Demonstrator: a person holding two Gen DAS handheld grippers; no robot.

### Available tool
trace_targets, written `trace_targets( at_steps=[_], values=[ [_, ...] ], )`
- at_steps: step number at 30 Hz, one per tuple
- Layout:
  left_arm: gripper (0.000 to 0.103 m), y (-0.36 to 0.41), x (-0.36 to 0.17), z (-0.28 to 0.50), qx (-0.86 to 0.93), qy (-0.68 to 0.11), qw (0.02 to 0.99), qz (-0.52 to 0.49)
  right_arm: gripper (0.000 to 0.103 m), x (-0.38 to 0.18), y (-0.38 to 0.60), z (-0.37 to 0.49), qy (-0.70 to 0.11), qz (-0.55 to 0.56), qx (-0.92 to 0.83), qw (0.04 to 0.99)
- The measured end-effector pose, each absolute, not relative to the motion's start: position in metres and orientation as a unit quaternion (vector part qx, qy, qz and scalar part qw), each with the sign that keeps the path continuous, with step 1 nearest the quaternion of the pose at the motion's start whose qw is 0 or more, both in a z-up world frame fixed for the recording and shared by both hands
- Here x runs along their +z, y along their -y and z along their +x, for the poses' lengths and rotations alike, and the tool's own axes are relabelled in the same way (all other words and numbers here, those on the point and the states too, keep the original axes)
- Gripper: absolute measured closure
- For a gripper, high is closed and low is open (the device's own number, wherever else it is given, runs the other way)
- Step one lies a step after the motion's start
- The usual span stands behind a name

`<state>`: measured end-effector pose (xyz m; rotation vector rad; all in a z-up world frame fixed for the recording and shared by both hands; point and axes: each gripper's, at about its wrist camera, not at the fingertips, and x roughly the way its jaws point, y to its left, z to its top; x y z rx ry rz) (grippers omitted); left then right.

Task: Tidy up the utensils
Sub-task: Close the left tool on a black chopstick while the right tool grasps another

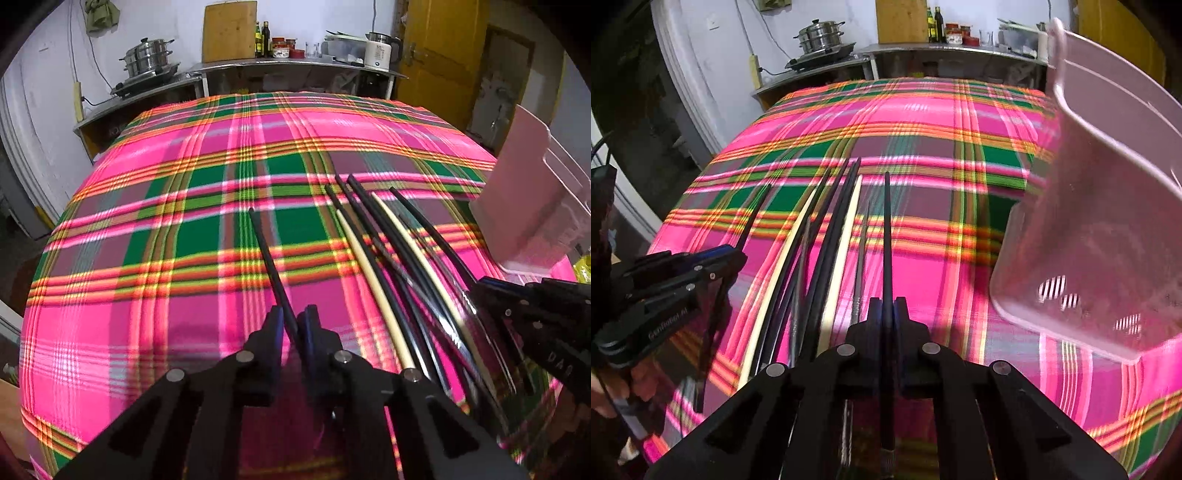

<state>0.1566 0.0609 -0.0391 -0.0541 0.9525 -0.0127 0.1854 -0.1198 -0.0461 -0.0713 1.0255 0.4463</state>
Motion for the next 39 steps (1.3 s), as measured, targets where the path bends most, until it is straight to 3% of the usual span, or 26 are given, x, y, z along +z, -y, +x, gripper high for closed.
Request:
trace_targets(
  at_steps=[12,23,30,39],
  values=[
    [0.089,-0.076,-0.038,0.158,-0.026,-0.476,0.876,-0.065,0.092,-0.045,0.101,0.199,-0.493,-0.063,0.212,0.841],
    [0.087,-0.071,-0.038,0.175,-0.014,-0.478,0.877,-0.057,0.095,-0.048,0.087,0.218,-0.497,-0.069,0.21,0.839],
    [0.097,-0.07,-0.032,0.171,-0.027,-0.469,0.88,-0.071,0.097,-0.035,0.097,0.21,-0.487,-0.05,0.218,0.844],
    [0.1,-0.062,0.019,0.147,-0.053,-0.421,0.903,-0.068,0.097,0.012,0.113,0.186,-0.443,-0.027,0.237,0.864]
  ],
)
